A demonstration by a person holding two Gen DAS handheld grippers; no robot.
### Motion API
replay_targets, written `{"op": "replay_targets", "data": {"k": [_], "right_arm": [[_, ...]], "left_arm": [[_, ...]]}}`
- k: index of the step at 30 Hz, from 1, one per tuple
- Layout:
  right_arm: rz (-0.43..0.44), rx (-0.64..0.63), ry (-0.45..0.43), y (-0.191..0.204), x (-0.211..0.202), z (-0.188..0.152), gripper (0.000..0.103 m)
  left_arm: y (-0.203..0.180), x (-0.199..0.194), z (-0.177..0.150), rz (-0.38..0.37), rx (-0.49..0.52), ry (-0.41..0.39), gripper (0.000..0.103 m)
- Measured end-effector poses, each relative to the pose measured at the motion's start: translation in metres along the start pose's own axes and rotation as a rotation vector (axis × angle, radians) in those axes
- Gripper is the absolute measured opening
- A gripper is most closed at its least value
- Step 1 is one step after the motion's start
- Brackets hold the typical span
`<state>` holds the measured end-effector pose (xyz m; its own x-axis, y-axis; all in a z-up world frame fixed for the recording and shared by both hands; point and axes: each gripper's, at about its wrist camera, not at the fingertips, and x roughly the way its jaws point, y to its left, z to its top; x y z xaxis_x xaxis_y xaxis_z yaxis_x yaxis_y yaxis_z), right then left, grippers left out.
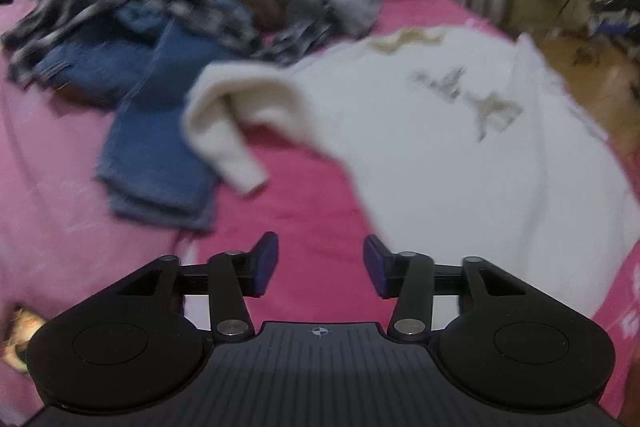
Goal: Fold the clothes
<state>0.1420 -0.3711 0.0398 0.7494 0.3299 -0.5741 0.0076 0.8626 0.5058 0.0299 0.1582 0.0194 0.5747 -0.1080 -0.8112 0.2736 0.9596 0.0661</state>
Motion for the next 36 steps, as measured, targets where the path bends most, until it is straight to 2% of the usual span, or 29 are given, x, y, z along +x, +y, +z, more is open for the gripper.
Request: {"op": "replay_targets", "data": {"k": [3, 4, 6, 8, 10, 13, 15, 17, 21, 22, 23, 25, 26, 28, 32, 34, 36], "right_arm": [[0.068, -0.164, 0.133, 0.047, -0.002, -0.026, 0.065], [0.094, -0.239, 0.183, 0.064, 0.001, -0.044, 0.064], [0.146, -0.397, 0.285, 0.099, 0.006, -0.083, 0.062], [0.207, -0.534, 0.374, 0.128, 0.008, -0.131, 0.061], [0.281, -0.738, 0.443, 0.16, 0.006, -0.191, 0.06], [0.414, -1.017, 0.474, 0.198, -0.009, -0.273, 0.058], [0.493, -1.149, 0.467, 0.213, -0.016, -0.315, 0.057], [0.544, -1.265, 0.459, 0.224, -0.02, -0.351, 0.052], [0.548, -1.436, 0.446, 0.227, -0.014, -0.395, 0.043], [0.535, -1.463, 0.448, 0.227, -0.01, -0.403, 0.035], [0.52, -1.488, 0.45, 0.226, -0.007, -0.411, 0.021], [0.486, -1.357, 0.44, 0.22, -0.001, -0.396, 0.006], [0.468, -1.283, 0.434, 0.217, 0.002, -0.387, 0.001], [0.432, -1.135, 0.42, 0.21, 0.008, -0.369, 0.0], [0.393, -0.635, 0.431, 0.163, 0.027, -0.304, 0.0], [0.386, -0.52, 0.43, 0.144, 0.03, -0.29, 0.0], [0.406, -0.48, 0.441, 0.137, 0.028, -0.286, 0.001]], "left_arm": [[0.009, 0.009, -0.016, -0.051, -0.064, 0.084, 0.05], [0.004, 0.016, -0.026, -0.093, -0.093, 0.096, 0.05], [-0.006, 0.029, -0.045, -0.173, -0.152, 0.12, 0.05], [-0.009, 0.036, -0.053, -0.206, -0.218, 0.128, 0.05], [-0.011, 0.043, -0.061, -0.24, -0.285, 0.136, 0.049], [-0.016, 0.053, -0.074, -0.29, -0.385, 0.148, 0.049], [-0.018, 0.06, -0.081, -0.321, -0.448, 0.155, 0.048], [-0.019, 0.061, -0.081, -0.317, -0.459, 0.148, 0.048], [-0.019, 0.062, -0.082, -0.315, -0.485, 0.133, 0.048], [-0.017, 0.061, -0.083, -0.319, -0.494, 0.13, 0.048], [-0.016, 0.061, -0.084, -0.323, -0.503, 0.126, 0.048], [-0.013, 0.06, -0.086, -0.33, -0.521, 0.118, 0.048], [-0.012, 0.06, -0.086, -0.334, -0.53, 0.114, 0.048], [-0.01, 0.059, -0.088, -0.341, -0.547, 0.106, 0.048], [-0.005, 0.058, -0.092, -0.355, -0.581, 0.092, 0.048], [-0.008, 0.058, -0.093, -0.35, -0.567, 0.099, 0.048], [-0.011, 0.059, -0.094, -0.346, -0.553, 0.106, 0.048]]}}
